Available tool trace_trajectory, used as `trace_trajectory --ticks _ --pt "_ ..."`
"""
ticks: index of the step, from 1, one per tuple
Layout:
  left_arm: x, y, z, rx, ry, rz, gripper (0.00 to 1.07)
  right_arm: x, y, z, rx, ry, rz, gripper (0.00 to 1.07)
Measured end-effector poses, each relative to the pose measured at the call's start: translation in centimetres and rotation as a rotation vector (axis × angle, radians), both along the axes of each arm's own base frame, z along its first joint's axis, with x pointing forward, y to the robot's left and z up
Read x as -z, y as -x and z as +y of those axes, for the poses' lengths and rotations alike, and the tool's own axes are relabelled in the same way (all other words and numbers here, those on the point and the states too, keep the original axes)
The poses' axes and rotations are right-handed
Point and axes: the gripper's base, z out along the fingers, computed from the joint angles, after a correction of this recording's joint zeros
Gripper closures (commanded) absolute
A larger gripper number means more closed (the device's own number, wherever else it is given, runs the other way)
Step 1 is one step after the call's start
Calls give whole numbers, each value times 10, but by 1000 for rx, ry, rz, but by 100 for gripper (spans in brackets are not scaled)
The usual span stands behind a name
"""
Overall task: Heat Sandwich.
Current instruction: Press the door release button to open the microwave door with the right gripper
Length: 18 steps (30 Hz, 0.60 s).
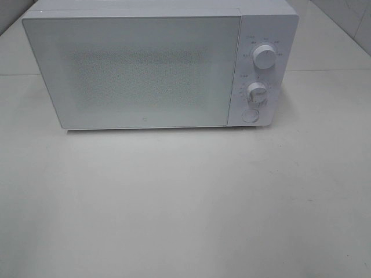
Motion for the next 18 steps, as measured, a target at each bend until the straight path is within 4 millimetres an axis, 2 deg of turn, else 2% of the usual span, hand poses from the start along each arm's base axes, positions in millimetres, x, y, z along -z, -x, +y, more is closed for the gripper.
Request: trace_trajectory --ticks 3,8,18 --pt "0 0 0 0 0 0 5 5 16 -10 90 -7 -25 31" --pt "0 0 0 0 0 0 5 12 29 -16 191 -19 -63 31" --pt "0 0 0 0 0 0 5 30 39 -17 376 -15 -77 31"
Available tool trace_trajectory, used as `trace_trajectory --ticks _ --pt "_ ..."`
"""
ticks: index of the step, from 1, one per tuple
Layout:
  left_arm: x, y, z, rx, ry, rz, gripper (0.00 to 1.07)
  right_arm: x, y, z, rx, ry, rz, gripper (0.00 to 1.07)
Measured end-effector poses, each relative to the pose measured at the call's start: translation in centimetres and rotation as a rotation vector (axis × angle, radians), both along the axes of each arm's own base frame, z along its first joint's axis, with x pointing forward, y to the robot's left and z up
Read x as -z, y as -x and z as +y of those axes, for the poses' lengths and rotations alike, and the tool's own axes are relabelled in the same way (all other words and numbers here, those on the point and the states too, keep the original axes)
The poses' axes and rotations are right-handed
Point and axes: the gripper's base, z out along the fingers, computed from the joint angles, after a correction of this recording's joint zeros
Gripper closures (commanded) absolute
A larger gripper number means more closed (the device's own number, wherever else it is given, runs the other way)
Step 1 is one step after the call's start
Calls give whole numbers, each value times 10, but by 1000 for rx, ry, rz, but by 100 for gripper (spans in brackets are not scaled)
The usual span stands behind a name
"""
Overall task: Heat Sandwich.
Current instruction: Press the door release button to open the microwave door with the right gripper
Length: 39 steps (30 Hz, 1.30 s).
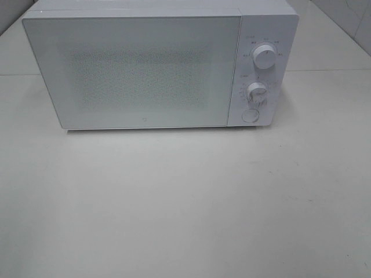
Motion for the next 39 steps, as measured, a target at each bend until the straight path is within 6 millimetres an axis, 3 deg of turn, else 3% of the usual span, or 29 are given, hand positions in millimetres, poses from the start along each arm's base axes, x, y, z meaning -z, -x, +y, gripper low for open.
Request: trace_trajectory --ticks 6,28,39 --pt "0 0 0 0 0 0 5 14 2 0 7 19 -32 31" --pt "0 0 0 0 0 0 5 8 7 2 -11 12 -104 31" --pt "0 0 0 0 0 0 5 -11 -28 4 -22 10 -137 31"
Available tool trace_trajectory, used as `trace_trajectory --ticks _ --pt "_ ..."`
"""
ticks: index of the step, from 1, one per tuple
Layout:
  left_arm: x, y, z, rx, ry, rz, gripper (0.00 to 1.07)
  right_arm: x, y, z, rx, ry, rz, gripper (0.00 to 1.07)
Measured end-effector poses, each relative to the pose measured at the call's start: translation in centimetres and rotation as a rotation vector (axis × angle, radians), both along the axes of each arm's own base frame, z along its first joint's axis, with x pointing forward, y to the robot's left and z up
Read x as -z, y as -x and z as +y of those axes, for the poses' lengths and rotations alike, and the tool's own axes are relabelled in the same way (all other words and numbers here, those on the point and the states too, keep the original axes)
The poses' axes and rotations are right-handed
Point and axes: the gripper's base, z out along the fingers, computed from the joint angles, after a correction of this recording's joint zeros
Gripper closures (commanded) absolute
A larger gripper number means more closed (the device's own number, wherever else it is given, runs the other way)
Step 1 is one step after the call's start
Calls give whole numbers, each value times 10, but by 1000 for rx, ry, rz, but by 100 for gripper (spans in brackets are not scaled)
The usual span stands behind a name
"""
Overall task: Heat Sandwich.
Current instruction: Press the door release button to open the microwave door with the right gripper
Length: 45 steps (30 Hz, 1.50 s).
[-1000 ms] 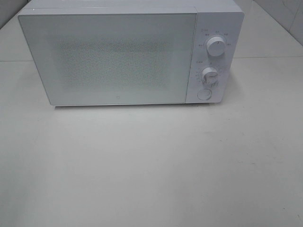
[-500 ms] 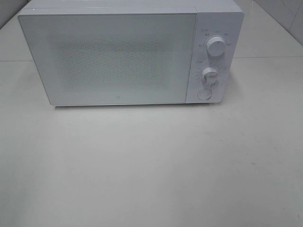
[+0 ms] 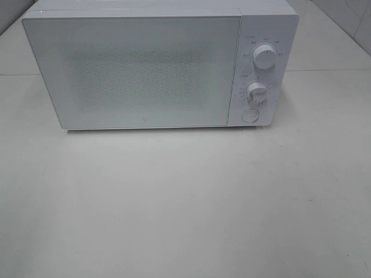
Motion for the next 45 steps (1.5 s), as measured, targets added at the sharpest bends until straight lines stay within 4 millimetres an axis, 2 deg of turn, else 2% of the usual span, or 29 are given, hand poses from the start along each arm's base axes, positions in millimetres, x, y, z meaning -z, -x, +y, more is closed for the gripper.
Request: trace_trajectory --ticks 9,12,13,15,18,20,23,27,33,45 --pt "0 0 0 0 0 0 5 -11 -44 3 -11 0 -45 31" --pt "0 0 0 0 0 0 5 -11 -53 4 -12 1 -47 31" --pt "0 0 0 0 0 0 5 -11 -62 5 -14 1 -51 31" --pt "0 0 0 0 0 0 5 -11 -67 5 -15 1 -48 31" --pt "0 0 0 0 0 0 5 -9 -86 6 -19 2 -46 31" --pt "0 0 0 0 0 0 5 -8 -90 7 -20 2 -42 31" --pt "0 0 0 0 0 0 5 -3 -110 8 -23 3 -20 31" --pt "0 0 0 0 0 0 5 2 -123 9 -26 3 -13 31" --pt "0 0 0 0 0 0 5 17 -156 11 -32 3 13 31" --pt "0 0 0 0 0 0 5 49 -197 14 -40 2 54 31"
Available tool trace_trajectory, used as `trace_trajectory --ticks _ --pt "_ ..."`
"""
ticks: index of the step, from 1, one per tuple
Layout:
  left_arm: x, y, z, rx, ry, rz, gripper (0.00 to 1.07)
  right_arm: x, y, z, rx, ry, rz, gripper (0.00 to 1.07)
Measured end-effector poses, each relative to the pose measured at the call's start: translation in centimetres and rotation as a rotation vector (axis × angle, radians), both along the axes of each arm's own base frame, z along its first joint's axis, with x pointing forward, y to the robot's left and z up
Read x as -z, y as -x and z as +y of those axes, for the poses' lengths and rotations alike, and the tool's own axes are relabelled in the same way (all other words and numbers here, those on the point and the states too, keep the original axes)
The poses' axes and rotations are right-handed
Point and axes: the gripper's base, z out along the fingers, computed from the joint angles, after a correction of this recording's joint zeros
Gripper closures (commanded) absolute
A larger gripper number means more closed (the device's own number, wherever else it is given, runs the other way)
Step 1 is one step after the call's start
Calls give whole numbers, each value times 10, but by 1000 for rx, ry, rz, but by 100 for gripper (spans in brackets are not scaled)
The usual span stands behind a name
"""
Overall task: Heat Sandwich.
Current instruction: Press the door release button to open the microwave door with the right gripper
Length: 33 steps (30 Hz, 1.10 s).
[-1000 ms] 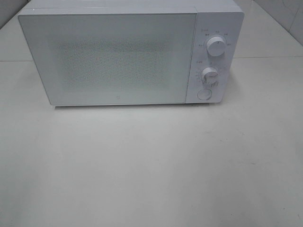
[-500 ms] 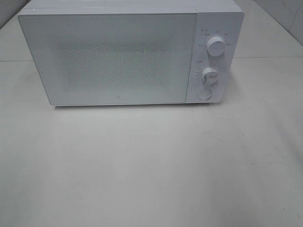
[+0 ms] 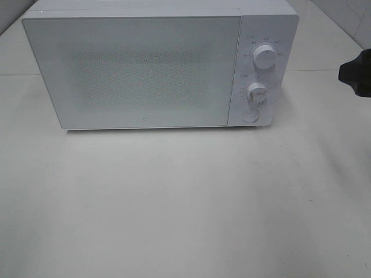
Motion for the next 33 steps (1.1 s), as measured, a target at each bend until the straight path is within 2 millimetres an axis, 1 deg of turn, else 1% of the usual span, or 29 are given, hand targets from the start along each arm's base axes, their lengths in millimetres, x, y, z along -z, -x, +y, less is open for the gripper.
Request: trace_trajectory --ticks 1,3,5,7,9,10,11,14,15,16,18,20,21,23,25,26,29,30,31,33 --pt "0 0 0 0 0 0 5 7 -7 1 -2 -1 3 31" --pt "0 0 0 0 0 0 5 13 -14 1 -3 -2 -2 31" --pt "0 0 0 0 0 0 5 15 -17 1 -4 -3 -8 31" --pt "0 0 0 0 0 0 5 24 -25 2 -10 2 -7 31" --pt "0 0 0 0 0 0 5 30 -30 3 -23 19 -12 31" --pt "0 0 0 0 0 0 5 30 -30 3 -23 19 -12 31" --pt "0 0 0 0 0 0 5 38 -32 3 -40 42 -32 31" --pt "0 0 0 0 0 0 5 51 -31 4 -57 60 -53 31" --pt "0 0 0 0 0 0 5 51 -31 4 -57 60 -53 31" --pt "0 0 0 0 0 0 5 60 -28 8 -72 70 -60 31" --pt "0 0 0 0 0 0 5 68 -26 14 -89 75 -64 31" --pt "0 0 0 0 0 0 5 72 -24 17 -99 83 -68 31" --pt "0 0 0 0 0 0 5 78 -22 24 -111 87 -82 31" --pt "0 0 0 0 0 0 5 85 -20 31 -113 89 -87 31" --pt "0 0 0 0 0 0 5 87 -20 34 -106 87 -93 31" --pt "0 0 0 0 0 0 5 92 -19 40 -101 84 -98 31" --pt "0 0 0 0 0 0 5 99 -18 53 -98 66 -102 31" --pt "0 0 0 0 0 0 5 103 -17 60 -96 60 -106 31" --pt "0 0 0 0 0 0 5 103 -17 60 -96 60 -106 31" --pt "0 0 0 0 0 0 5 108 -16 68 -100 57 -105 31"
